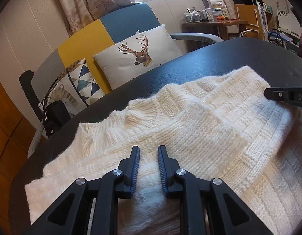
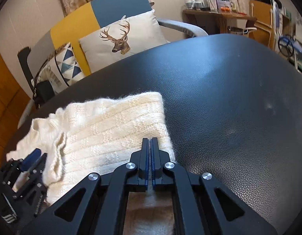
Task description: Fold clothes
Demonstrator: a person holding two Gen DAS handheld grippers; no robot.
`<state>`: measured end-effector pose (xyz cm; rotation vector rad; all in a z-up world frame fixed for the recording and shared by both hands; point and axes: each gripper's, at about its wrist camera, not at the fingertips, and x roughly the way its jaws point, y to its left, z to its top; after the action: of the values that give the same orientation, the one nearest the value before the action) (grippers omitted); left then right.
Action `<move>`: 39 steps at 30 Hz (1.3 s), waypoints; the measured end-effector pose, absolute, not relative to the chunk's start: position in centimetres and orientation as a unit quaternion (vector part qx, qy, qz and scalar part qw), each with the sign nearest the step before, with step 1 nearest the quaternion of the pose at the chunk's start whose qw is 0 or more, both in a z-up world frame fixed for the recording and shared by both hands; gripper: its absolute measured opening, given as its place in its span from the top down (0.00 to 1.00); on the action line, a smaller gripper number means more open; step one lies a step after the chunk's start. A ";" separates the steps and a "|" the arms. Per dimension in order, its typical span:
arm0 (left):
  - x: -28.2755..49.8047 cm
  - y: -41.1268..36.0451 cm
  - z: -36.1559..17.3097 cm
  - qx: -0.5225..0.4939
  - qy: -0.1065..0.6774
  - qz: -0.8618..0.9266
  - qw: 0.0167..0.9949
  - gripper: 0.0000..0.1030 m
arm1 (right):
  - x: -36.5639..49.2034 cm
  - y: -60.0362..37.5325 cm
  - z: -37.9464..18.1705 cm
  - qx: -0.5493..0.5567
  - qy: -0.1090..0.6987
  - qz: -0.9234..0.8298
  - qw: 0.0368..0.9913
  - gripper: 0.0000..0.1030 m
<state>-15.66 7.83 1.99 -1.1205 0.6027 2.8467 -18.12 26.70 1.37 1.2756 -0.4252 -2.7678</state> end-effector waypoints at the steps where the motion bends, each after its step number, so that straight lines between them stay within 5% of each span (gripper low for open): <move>1: -15.5 7.6 2.4 -0.359 0.183 0.915 0.018 0.81 | -18.2 26.7 1.4 0.414 -0.136 -0.900 0.032 1.00; 9: -13.1 1.8 5.4 -0.341 0.080 0.936 0.026 0.81 | -18.3 27.5 1.1 0.413 -0.150 -0.898 0.039 1.00; 17: -12.0 -5.7 2.2 -0.387 -0.044 0.921 -0.009 0.80 | -18.5 27.3 1.2 0.413 -0.148 -0.898 0.037 1.00; 22: -12.0 -5.1 1.9 -0.384 -0.029 0.923 -0.016 0.80 | -18.7 26.2 2.9 0.425 -0.128 -0.896 0.032 0.96; 31: -11.8 -5.6 1.7 -0.380 -0.046 0.924 -0.006 0.80 | -16.0 11.9 7.6 0.402 -0.051 -0.886 0.224 0.93; 39: -11.6 -6.4 1.6 -0.378 -0.071 0.923 0.006 0.79 | -16.5 8.0 4.0 0.426 0.001 -0.889 0.167 0.92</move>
<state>-11.64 -6.44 1.58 -1.1833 -0.2209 2.8884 -16.46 8.02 3.98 1.2119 0.0041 -2.5310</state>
